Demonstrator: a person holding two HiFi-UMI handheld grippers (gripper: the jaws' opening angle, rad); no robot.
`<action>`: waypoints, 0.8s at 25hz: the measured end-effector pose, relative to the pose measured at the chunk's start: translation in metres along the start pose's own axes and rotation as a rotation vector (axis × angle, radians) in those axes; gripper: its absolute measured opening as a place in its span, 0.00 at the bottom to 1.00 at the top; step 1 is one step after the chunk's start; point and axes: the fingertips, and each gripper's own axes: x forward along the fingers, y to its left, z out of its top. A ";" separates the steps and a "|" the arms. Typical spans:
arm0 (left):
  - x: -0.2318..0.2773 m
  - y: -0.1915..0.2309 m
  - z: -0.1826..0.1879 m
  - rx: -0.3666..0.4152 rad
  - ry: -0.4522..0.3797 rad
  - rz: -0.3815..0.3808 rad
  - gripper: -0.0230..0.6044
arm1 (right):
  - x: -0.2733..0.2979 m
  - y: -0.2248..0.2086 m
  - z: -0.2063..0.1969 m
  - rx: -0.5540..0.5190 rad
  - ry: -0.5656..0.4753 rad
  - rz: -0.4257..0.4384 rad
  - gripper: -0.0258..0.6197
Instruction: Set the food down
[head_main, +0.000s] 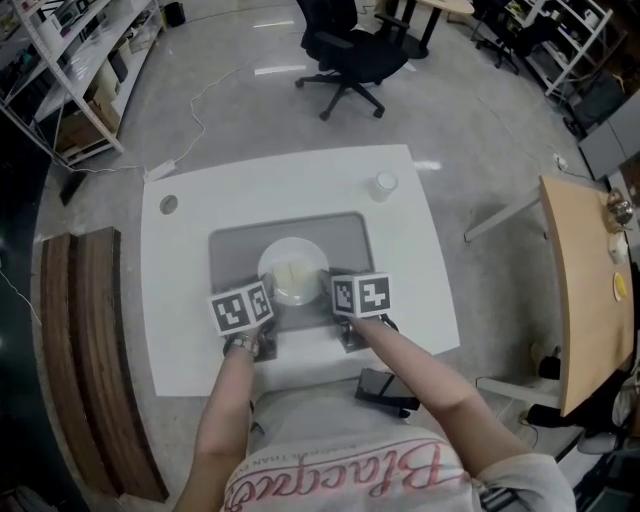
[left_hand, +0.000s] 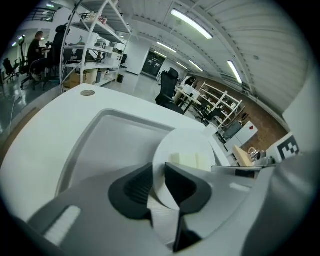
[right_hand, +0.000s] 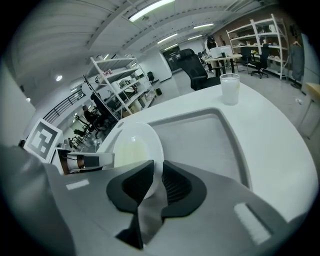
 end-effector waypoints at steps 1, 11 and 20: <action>0.002 0.001 -0.001 0.008 0.012 0.008 0.16 | 0.002 -0.001 -0.001 -0.004 0.007 -0.013 0.13; 0.011 0.016 0.013 0.142 0.023 0.103 0.13 | 0.010 -0.024 0.007 -0.055 -0.016 -0.142 0.09; -0.026 0.035 0.034 0.102 -0.085 0.116 0.14 | -0.042 -0.026 0.042 -0.070 -0.166 -0.073 0.06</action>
